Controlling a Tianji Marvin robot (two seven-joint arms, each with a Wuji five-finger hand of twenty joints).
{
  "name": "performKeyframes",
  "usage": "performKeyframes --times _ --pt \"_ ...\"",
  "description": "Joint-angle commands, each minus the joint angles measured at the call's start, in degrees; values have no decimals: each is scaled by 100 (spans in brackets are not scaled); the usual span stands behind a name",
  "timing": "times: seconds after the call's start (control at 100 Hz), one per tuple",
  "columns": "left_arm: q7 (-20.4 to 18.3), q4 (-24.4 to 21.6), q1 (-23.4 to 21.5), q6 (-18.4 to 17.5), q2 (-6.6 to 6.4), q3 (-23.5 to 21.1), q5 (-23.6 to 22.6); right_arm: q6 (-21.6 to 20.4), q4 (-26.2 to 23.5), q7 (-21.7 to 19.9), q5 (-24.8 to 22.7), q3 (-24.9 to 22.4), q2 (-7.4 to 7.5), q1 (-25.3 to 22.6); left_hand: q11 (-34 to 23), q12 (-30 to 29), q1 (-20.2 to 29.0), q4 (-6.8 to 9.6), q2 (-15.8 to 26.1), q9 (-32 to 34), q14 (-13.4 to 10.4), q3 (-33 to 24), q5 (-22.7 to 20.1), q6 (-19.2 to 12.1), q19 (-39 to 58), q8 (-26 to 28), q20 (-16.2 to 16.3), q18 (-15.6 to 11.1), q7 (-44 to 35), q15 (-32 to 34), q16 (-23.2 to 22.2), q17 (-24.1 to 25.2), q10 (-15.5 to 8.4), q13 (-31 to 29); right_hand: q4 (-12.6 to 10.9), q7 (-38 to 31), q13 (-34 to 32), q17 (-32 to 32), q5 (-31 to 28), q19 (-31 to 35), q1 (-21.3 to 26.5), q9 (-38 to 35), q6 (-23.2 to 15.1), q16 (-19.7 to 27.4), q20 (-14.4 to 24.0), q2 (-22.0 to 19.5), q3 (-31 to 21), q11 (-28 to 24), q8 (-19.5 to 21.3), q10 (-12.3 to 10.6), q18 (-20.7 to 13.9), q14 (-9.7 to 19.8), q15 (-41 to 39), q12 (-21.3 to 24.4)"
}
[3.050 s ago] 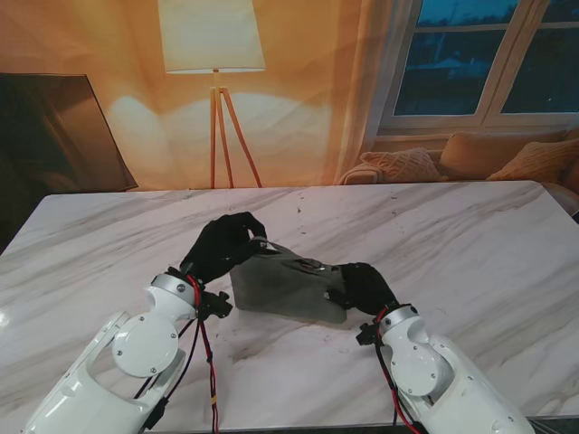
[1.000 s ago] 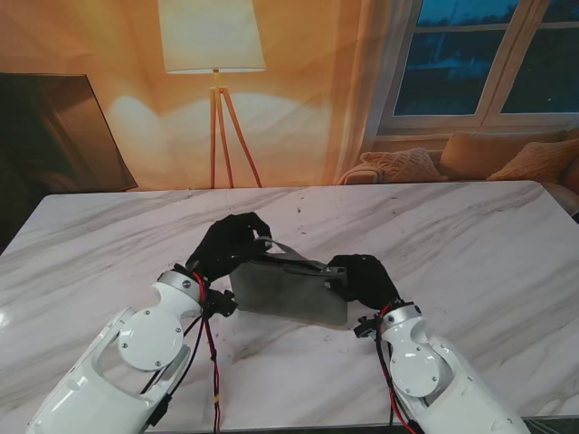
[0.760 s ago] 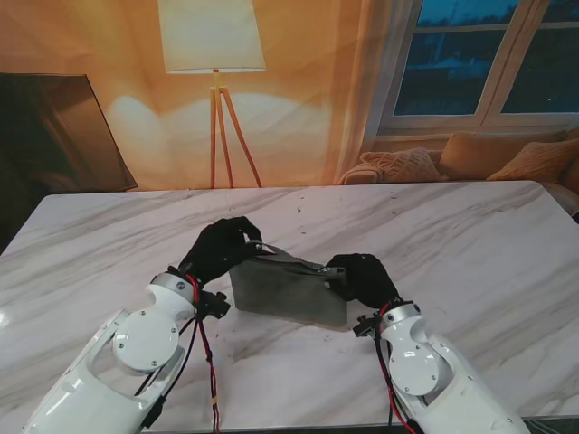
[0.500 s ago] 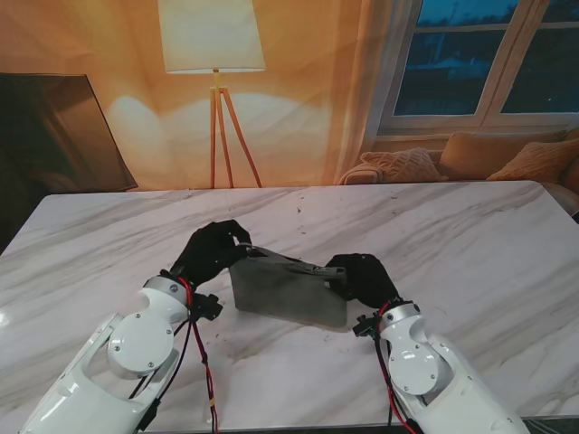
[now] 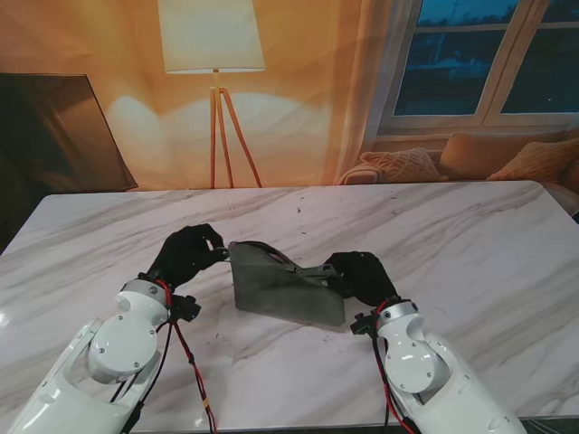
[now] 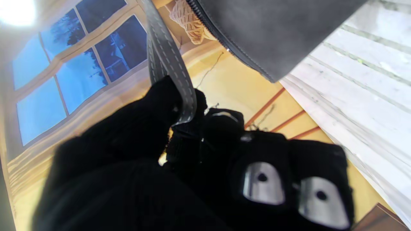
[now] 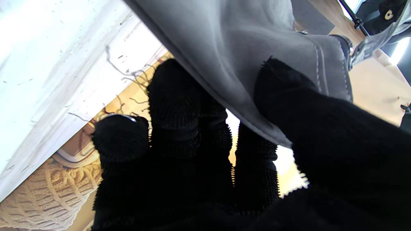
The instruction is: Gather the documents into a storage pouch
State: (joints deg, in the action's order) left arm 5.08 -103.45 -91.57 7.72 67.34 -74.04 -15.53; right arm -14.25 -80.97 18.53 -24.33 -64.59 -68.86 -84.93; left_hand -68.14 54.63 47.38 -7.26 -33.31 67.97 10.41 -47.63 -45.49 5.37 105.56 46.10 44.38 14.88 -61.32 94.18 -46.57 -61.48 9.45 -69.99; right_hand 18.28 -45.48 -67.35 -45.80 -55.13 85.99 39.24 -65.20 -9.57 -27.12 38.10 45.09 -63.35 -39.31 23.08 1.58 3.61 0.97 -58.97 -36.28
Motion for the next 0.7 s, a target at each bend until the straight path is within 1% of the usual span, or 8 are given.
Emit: performKeyframes --times 0.0,0.25,0.35,0.46,0.53,0.6,0.64,0.69 --pt "9 18 -31 86 -51 -170 -15 104 77 -77 3 -47 49 -41 -310 74 184 275 427 306 268 -745 -29 -261 1442 83 42 -1377 -177 749 25 -224 237 -268 -299 -1174 -258 -143 -990 12 688 -153 -212 2 -59 -259 -760 -132 687 353 -21 210 -172 -69" --pt "-141 -8 -3 67 -69 -127 151 92 42 -163 70 1 55 -47 -302 71 197 273 442 290 262 -718 -21 -260 1442 76 26 -1366 -158 750 24 -220 243 -268 -279 -1132 -309 -230 -1020 54 642 -143 -222 -83 -61 -265 -801 -199 816 395 -14 245 -265 -103" --pt "-154 -52 30 5 -68 -82 209 87 63 -142 73 3 48 -35 -256 59 225 254 457 247 346 -670 -3 -244 1442 62 -22 -1298 -127 689 38 -208 272 -263 -275 -1119 -307 -235 -1021 52 643 -125 -247 -102 -66 -281 -792 -215 860 377 -33 269 -261 -112" --pt "-232 -140 52 -63 -85 -76 249 149 59 -121 190 -24 24 -46 -7 -2 436 169 561 79 757 -361 50 -234 1442 -102 -419 -1023 35 302 25 -159 396 -256 -274 -1105 -314 -246 -1028 50 650 -124 -230 -124 -73 -289 -787 -237 916 391 -35 273 -252 -117" --pt "-340 -213 63 -95 -111 -81 261 197 51 -98 288 -47 2 -55 129 -30 573 105 641 -30 927 -138 93 -232 1441 -205 -688 -863 113 81 -14 -129 446 -239 -277 -1099 -324 -261 -1030 47 661 -126 -215 -133 -78 -275 -794 -247 934 403 -27 267 -254 -120" --pt "-501 -283 78 -115 -149 -93 259 268 20 -96 431 -83 -21 -74 320 -62 746 69 747 -192 1141 153 155 -224 1441 -317 -1130 -638 222 -221 -195 -85 521 -23 -282 -1076 -352 -316 -1040 20 677 -137 -169 -137 -101 -229 -835 -256 944 425 20 233 -242 -109" --pt "-585 -317 88 -125 -169 -97 257 325 -13 -106 554 -110 -36 -94 472 -110 852 43 795 -284 1317 304 178 -205 1398 -403 -1348 -470 299 -408 -298 -53 586 142 -286 -1067 -361 -336 -1053 13 692 -143 -144 -138 -108 -210 -855 -257 941 434 49 223 -238 -102" --pt "-710 -358 100 -133 -201 -107 233 398 -54 -116 696 -148 -56 -120 651 -176 947 3 850 -391 1507 444 184 -197 1299 -509 -1461 -334 394 -611 -365 90 655 340 -285 -1058 -366 -345 -1064 5 707 -147 -112 -139 -116 -196 -867 -261 935 447 75 197 -233 -97"
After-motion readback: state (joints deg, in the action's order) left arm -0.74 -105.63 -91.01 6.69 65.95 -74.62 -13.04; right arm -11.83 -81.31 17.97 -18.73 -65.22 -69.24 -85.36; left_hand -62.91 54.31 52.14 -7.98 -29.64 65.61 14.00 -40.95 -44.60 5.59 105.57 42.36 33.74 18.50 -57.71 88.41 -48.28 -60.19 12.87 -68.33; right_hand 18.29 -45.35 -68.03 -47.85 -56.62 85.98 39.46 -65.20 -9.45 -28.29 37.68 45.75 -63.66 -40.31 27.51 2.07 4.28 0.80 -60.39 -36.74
